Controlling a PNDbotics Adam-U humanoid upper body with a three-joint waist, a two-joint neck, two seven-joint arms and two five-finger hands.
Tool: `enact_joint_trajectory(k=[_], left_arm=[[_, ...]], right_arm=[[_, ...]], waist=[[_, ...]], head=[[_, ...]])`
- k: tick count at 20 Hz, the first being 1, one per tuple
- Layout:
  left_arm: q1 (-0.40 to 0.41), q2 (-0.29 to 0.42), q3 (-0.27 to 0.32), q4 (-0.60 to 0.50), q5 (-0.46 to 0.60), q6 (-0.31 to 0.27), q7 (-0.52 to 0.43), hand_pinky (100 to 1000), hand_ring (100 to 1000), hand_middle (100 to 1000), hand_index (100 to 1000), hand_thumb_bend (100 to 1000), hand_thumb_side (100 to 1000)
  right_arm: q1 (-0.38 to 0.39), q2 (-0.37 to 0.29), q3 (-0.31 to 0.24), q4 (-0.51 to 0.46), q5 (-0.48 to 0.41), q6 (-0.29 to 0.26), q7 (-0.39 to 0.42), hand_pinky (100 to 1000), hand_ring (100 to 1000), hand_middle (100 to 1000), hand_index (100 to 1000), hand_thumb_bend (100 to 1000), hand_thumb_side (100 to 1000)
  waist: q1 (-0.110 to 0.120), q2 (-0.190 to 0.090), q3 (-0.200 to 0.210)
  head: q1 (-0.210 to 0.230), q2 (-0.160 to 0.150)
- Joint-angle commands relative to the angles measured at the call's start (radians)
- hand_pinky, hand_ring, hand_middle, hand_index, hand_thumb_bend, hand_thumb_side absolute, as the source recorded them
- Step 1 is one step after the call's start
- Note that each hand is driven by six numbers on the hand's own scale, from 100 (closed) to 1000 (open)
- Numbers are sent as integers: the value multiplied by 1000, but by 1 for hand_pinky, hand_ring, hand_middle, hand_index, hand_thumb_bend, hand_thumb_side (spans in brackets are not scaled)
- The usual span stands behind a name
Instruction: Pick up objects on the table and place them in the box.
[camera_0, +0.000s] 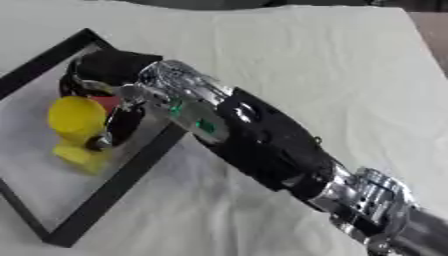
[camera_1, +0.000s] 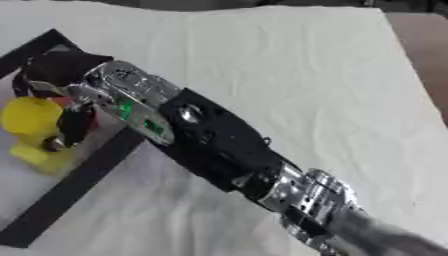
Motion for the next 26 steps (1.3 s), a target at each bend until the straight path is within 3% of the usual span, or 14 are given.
enact_joint_trajectory(k=[1,13,17,22,26], left_arm=[[0,26,8,-13,-4,2,0,796,870,824,897,622,709],[9,20,20,-10,-10,-1,18,796,871,825,898,623,705],[13,18,22,-11,-10,-2,21,796,871,824,897,625,704],[12,16,20,-10,-9,0,21,796,871,824,897,626,704],[9,14,18,-10,-7,2,18,795,871,824,897,627,705]], right_arm=[[-18,-12,-20,-13,2,8,-35,849,811,700,815,641,375],[-75,-128,-112,-269,-130,102,-75,860,833,734,835,689,413],[-85,-201,-175,-372,-221,154,-87,849,816,713,825,674,404],[-91,-326,-282,-473,-388,238,-160,841,801,692,816,658,384],[-83,-358,-303,-488,-431,267,-186,831,786,672,802,641,364]], waist=[[-3,-19,0],[9,-24,-18],[13,-28,-31],[17,-32,-52],[20,-35,-62]], head=[[-2,-5],[-2,-2],[0,-5],[19,-11],[34,-15]])
